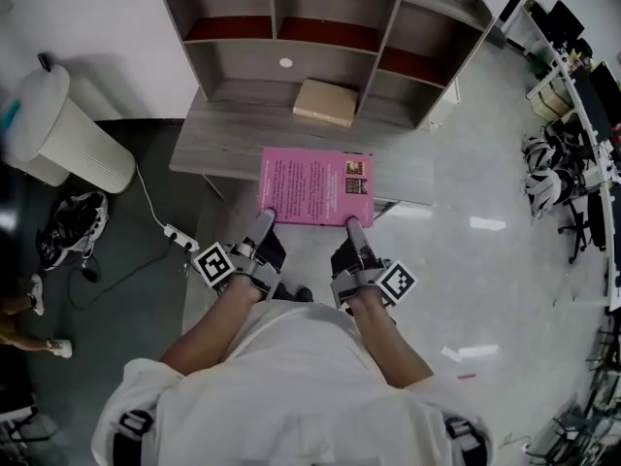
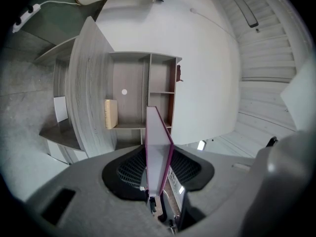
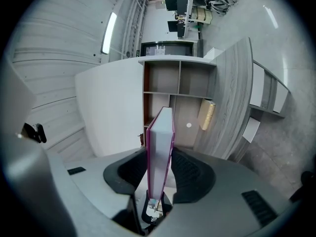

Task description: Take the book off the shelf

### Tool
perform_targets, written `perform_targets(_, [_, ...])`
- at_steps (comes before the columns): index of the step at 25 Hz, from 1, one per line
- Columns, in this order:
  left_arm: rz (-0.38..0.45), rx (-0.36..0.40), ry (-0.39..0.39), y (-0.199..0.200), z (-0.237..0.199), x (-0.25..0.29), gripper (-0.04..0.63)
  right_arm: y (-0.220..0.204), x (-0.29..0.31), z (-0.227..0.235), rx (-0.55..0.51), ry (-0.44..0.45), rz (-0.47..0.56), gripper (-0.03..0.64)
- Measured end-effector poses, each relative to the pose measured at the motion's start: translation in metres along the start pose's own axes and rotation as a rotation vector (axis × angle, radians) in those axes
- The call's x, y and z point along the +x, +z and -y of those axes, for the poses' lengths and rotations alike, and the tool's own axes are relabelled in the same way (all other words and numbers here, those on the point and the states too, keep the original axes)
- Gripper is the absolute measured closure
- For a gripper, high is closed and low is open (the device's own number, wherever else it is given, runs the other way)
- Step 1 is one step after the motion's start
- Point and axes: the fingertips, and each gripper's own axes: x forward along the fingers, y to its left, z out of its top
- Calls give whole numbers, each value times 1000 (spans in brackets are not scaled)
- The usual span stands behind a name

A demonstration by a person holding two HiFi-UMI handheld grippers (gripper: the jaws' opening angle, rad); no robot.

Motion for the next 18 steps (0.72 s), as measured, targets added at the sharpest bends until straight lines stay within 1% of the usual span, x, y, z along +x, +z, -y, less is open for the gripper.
perform_targets(4, [-11, -5, 3, 2, -3, -1, 440, -3, -1, 2, 2, -21, -4, 462])
perform_targets(8, [-26, -48, 3, 0, -7, 1, 442, -1, -1, 3, -6, -46, -27, 463])
perform_targets(18, [-45, -62, 5, 1, -9, 3, 442, -1, 2, 5, 1, -59, -14, 463])
